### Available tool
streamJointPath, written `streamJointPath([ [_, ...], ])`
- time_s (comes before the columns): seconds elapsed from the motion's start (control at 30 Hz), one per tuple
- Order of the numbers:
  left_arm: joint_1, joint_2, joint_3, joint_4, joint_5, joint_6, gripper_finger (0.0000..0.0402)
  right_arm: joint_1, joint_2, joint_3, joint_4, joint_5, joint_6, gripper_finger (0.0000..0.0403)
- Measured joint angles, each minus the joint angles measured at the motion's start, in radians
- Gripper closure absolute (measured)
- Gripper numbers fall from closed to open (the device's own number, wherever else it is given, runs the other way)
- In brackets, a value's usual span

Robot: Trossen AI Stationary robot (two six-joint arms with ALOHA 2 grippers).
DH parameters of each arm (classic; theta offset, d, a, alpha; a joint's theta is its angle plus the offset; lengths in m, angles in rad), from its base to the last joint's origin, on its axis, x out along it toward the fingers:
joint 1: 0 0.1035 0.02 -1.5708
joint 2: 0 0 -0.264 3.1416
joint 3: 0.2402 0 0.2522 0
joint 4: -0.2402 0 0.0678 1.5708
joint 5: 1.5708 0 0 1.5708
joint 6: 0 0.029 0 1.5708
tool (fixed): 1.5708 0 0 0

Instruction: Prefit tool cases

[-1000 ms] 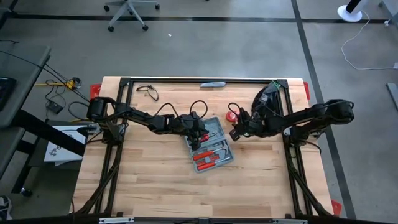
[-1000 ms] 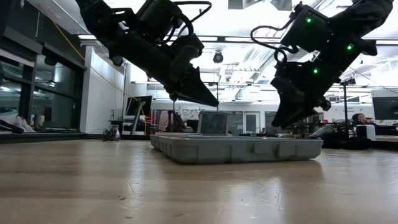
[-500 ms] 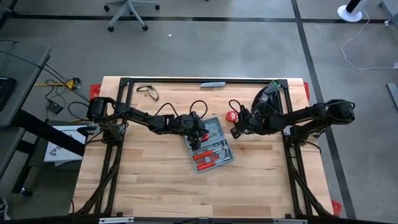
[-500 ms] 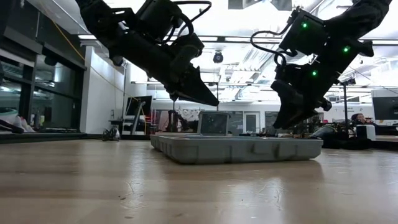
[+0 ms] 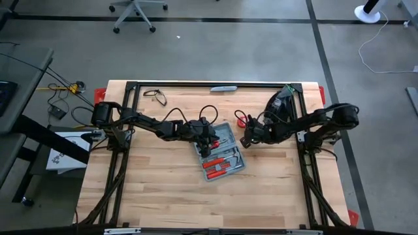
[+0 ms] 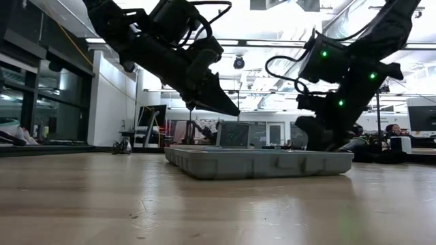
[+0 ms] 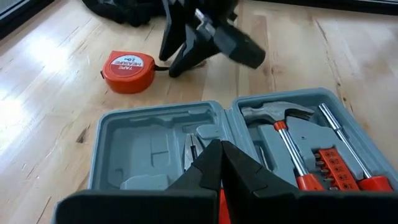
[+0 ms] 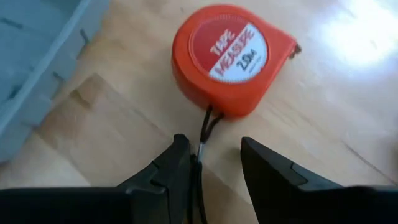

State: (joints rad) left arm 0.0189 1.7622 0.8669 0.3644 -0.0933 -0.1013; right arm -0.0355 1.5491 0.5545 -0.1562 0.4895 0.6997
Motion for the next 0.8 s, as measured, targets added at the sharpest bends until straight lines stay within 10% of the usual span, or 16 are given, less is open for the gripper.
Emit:
streamJointPath([
  [0.27,0.0,0.0,0.0,0.0,0.0,0.0,0.0401,-0.004,0.069,0.004,0.084,0.068,-0.024,0.0268],
  [0.5,0.0,0.0,0.0,0.0,0.0,-0.001,0.0401,-0.004,0.073,0.001,0.072,0.105,-0.071,0.0389],
  [0.8,0.0,0.0,0.0,-0.001,0.0,-0.002,0.0401,-0.005,0.002,-0.002,0.112,0.041,-0.118,0.04],
])
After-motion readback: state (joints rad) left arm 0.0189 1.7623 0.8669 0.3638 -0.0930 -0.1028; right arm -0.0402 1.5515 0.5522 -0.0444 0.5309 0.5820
